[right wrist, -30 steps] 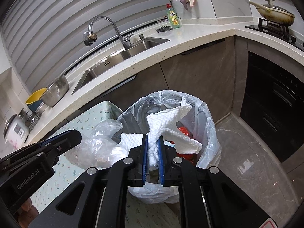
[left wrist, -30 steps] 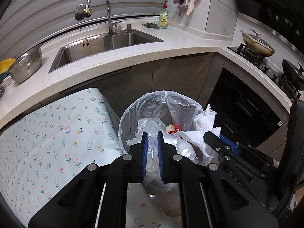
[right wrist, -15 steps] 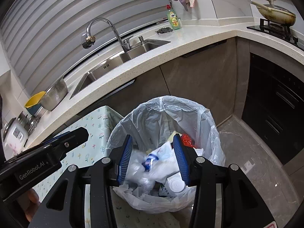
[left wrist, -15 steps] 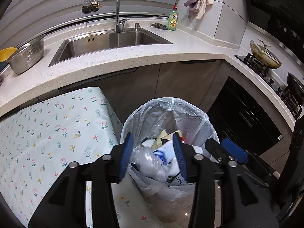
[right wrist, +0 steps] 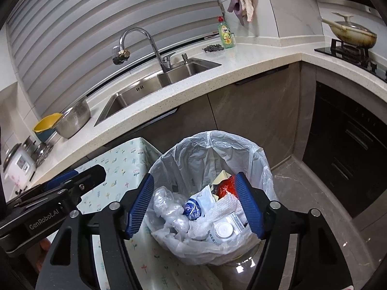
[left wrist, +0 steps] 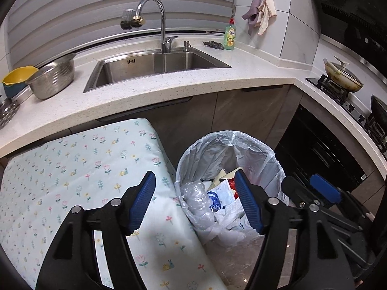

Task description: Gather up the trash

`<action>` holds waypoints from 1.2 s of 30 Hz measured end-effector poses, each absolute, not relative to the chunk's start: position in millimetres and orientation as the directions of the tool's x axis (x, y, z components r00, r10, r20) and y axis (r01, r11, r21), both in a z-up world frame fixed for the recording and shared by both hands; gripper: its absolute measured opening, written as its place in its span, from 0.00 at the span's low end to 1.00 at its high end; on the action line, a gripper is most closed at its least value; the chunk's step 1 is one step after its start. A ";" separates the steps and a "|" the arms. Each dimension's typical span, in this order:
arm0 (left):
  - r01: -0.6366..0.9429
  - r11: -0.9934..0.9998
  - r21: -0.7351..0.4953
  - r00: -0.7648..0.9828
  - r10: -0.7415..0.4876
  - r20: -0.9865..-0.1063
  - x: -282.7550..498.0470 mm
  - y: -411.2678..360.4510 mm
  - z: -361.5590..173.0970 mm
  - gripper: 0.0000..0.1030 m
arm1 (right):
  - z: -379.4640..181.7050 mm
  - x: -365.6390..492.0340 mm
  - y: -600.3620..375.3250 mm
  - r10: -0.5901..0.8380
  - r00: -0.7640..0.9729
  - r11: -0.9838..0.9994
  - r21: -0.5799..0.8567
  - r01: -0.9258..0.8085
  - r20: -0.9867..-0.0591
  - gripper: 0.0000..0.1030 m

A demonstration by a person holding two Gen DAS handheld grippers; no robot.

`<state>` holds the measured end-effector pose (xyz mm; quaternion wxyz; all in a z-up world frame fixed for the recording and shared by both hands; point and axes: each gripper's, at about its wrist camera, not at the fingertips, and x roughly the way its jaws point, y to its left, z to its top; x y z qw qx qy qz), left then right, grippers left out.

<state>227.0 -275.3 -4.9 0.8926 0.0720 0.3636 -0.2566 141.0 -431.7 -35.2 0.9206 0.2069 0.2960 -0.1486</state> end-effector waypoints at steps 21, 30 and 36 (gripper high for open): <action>0.426 0.904 0.018 0.667 -0.301 -0.681 188.7 -223.8 5.9 0.90 | -9.8 110.2 -394.0 -0.190 0.702 0.918 0.129 0.375 -0.686 0.94; 0.418 0.909 0.004 0.645 -0.294 -0.705 178.4 -218.4 0.7 0.90 | -12.2 101.1 -390.4 -0.210 0.689 0.922 0.093 0.375 -0.694 0.94; 0.417 0.909 0.013 0.640 -0.283 -0.714 176.7 -220.7 -4.6 0.90 | -15.3 100.3 -389.6 -0.213 0.683 0.925 0.082 0.372 -0.698 0.94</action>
